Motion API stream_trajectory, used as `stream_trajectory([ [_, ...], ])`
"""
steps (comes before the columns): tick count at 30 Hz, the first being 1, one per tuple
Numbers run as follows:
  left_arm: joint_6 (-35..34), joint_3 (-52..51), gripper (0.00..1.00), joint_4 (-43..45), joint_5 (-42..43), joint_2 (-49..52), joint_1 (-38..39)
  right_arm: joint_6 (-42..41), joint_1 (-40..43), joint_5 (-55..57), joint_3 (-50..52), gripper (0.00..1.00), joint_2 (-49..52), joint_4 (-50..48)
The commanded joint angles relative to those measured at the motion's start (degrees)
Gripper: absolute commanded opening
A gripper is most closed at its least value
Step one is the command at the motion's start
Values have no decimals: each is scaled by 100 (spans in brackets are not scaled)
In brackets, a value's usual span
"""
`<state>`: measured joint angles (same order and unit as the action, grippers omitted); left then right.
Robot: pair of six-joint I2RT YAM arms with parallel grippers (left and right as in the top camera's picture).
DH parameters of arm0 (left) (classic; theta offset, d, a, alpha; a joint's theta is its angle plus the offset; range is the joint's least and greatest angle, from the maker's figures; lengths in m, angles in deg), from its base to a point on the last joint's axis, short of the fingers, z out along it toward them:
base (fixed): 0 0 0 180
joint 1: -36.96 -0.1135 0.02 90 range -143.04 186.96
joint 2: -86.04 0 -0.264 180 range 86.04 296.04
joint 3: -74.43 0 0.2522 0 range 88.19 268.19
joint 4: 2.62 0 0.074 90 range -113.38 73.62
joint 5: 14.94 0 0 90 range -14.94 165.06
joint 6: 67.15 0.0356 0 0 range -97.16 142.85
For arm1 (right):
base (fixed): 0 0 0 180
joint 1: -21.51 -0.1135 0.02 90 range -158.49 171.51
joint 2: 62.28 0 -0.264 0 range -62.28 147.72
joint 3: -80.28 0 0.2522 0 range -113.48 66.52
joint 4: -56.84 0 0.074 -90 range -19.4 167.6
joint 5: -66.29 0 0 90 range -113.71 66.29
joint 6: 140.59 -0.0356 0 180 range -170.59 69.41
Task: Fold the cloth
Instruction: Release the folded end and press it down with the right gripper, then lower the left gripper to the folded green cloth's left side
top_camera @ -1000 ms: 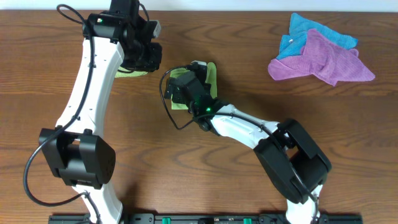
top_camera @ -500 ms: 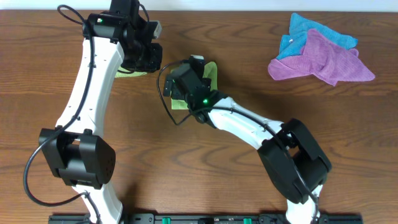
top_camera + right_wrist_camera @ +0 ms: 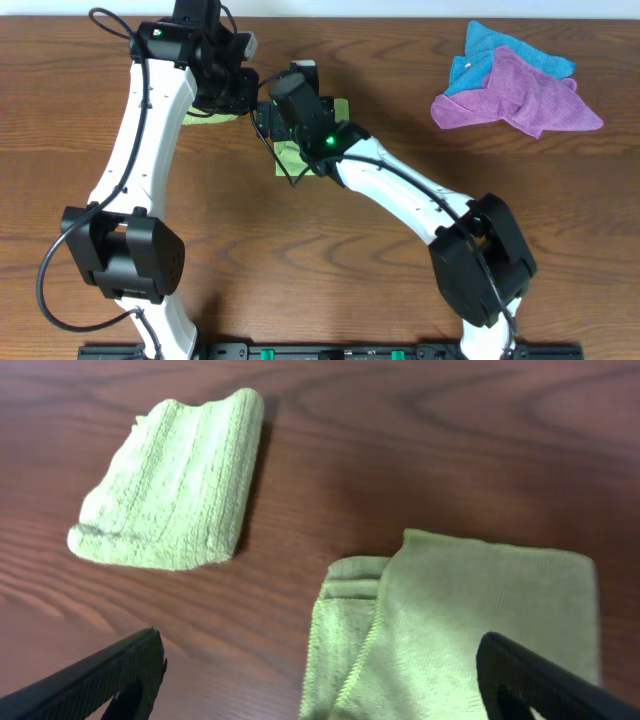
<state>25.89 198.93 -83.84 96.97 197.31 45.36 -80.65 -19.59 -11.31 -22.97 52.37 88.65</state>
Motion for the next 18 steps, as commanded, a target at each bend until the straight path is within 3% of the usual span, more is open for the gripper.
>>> stream_trajectory([
  [1, 68, 79, 6, 7, 63, -7, 13, 107, 103, -44, -236, 99, -192, 470],
  [5, 369, 59, 6, 125, 94, 20, 26, -11, 542, -929, -232, 99, 81, 1001],
  [8, 769, 37, 6, 398, 581, 164, 28, -37, 852, -1281, -234, 99, 133, 1287],
  [14, 1174, 37, 6, 570, 868, 857, 28, -92, 1421, -1248, -234, 99, -275, 2120],
  [18, 1331, 37, 7, 431, 1580, 1449, 31, 221, 1569, -1554, -234, 99, -498, 2236],
])
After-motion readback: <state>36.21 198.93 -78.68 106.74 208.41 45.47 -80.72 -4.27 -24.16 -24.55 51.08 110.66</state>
